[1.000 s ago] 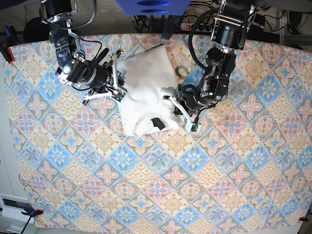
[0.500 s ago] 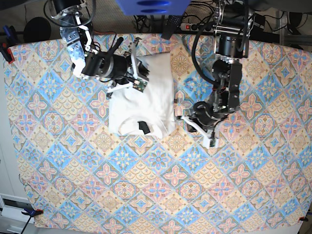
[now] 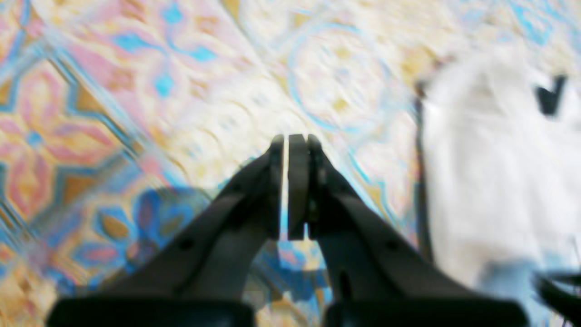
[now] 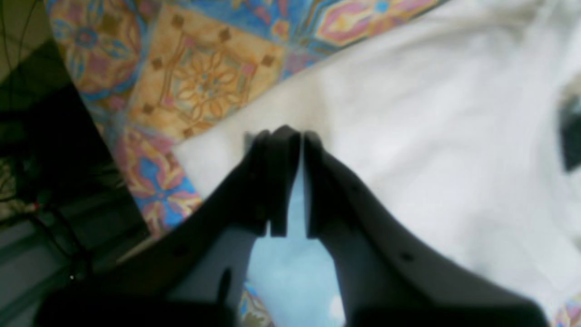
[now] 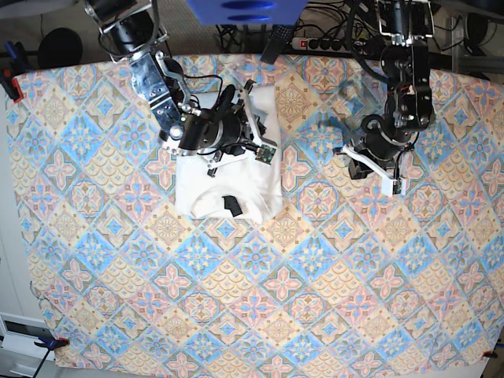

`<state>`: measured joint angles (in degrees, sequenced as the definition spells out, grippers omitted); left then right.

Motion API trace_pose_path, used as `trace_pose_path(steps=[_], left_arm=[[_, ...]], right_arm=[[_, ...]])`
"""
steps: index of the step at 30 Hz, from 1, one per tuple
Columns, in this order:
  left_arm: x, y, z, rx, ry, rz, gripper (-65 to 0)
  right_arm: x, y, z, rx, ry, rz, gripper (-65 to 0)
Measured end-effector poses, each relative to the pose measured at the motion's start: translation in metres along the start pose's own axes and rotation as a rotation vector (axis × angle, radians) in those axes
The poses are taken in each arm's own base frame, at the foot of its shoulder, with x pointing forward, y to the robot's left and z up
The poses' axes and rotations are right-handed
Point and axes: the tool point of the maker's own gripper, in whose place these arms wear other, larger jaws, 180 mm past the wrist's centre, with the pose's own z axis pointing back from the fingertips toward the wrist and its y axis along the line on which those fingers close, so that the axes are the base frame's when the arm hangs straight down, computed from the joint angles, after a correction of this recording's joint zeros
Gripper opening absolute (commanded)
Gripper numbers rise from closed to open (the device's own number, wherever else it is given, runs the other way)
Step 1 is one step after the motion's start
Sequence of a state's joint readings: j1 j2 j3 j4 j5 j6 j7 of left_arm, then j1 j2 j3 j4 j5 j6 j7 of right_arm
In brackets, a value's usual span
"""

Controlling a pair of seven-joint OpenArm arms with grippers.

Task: Fold the T-shirt properly
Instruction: 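Drag the folded shirt across the cloth with the right gripper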

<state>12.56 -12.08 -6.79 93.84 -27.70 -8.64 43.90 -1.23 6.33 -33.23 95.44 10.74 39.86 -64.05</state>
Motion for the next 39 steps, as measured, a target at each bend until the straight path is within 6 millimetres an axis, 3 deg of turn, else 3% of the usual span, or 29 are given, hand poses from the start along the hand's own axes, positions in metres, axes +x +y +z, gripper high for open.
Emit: trace_pose_path(steps=[6,11,17,24,28,34,39], left_arm=[[-0.018,0.003,0.005,0.005,0.035,0.018,-63.7],[-0.021,0.002,0.005,0.004,0.039,0.021,-63.7],[-0.021,0.000,0.005,0.002,0.038,0.025,-63.8],[-0.021,0.000,0.005,0.002,0.037,0.025,-63.8],[-0.021,0.000,0.005,0.002,0.038,0.025,-63.9],[-0.025,0.001,0.006,0.003,0.045,0.026,-63.9],[-0.027,0.001,0.007,0.003,0.048,0.027,-63.9]], right_arm=[[-0.004,0.022,-0.023,0.089,0.073,0.081,-59.9],[-0.025,0.001,-0.034,0.084,0.172,0.055,-60.0],[-0.015,0.015,-0.046,0.129,0.115,0.023,-60.1],[-0.040,-0.029,-0.034,0.058,0.091,-0.170,-60.1],[-0.052,-0.041,-0.027,0.036,0.078,-0.213,-60.1],[-0.082,-0.079,-0.005,-0.059,0.075,-0.298,-60.1],[-0.096,-0.092,0.002,-0.075,0.054,-0.363,-60.1]])
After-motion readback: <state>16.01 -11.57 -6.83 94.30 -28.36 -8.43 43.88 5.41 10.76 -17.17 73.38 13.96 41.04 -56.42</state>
